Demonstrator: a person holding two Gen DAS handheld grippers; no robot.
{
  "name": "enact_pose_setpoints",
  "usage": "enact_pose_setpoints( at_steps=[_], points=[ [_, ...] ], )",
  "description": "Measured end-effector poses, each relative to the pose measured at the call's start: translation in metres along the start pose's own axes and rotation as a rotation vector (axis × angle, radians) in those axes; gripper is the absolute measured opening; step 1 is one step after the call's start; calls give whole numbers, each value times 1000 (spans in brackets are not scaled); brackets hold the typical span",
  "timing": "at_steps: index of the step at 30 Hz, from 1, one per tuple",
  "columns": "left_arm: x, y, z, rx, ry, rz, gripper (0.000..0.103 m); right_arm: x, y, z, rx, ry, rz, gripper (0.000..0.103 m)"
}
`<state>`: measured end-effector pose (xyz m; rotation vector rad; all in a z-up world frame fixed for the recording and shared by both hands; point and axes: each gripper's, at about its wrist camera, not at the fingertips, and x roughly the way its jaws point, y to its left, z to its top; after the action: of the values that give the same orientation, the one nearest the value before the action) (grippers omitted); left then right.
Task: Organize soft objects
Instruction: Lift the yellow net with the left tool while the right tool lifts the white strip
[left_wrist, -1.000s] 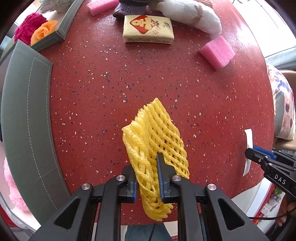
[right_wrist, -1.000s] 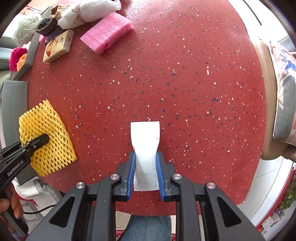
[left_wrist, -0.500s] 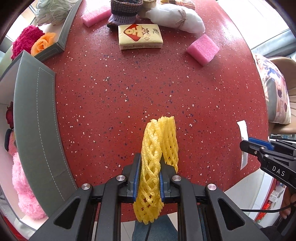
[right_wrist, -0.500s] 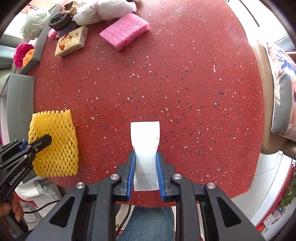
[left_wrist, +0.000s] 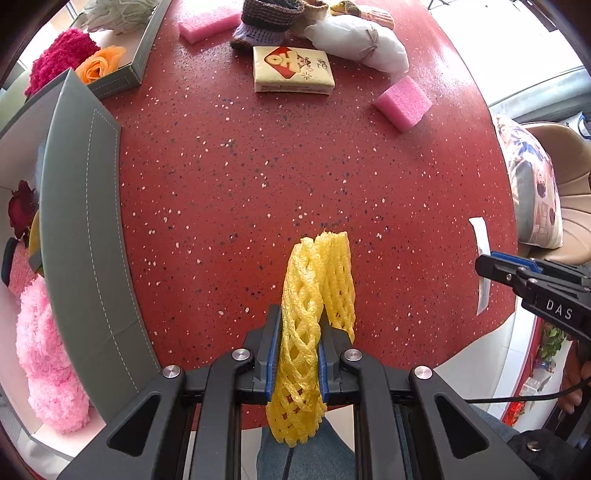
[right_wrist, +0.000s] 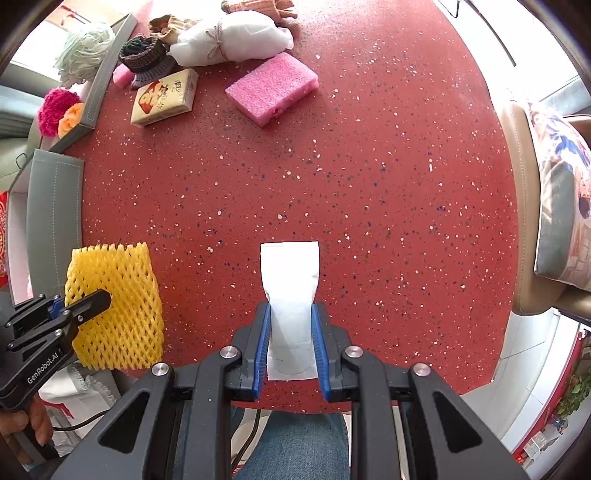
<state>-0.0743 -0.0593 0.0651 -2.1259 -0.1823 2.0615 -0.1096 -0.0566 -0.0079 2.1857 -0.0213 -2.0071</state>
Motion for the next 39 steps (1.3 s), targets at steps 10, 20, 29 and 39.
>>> enact_pose_setpoints(
  at_steps=[10,20,29,39],
  points=[
    [-14,3,-5,25,-38,0,18,-8,9,8,-53,-10,-17,24],
    [-28,8,-8,12,-83,-11,18,-20,18,11,-97,-30,-38,24],
    [-35,14,-12,-4,-112,-17,18,-26,24,10,-119,-41,-52,24],
    [-44,20,-16,-13,-149,-20,18,-33,33,9,-144,-58,-65,24]
  ],
)
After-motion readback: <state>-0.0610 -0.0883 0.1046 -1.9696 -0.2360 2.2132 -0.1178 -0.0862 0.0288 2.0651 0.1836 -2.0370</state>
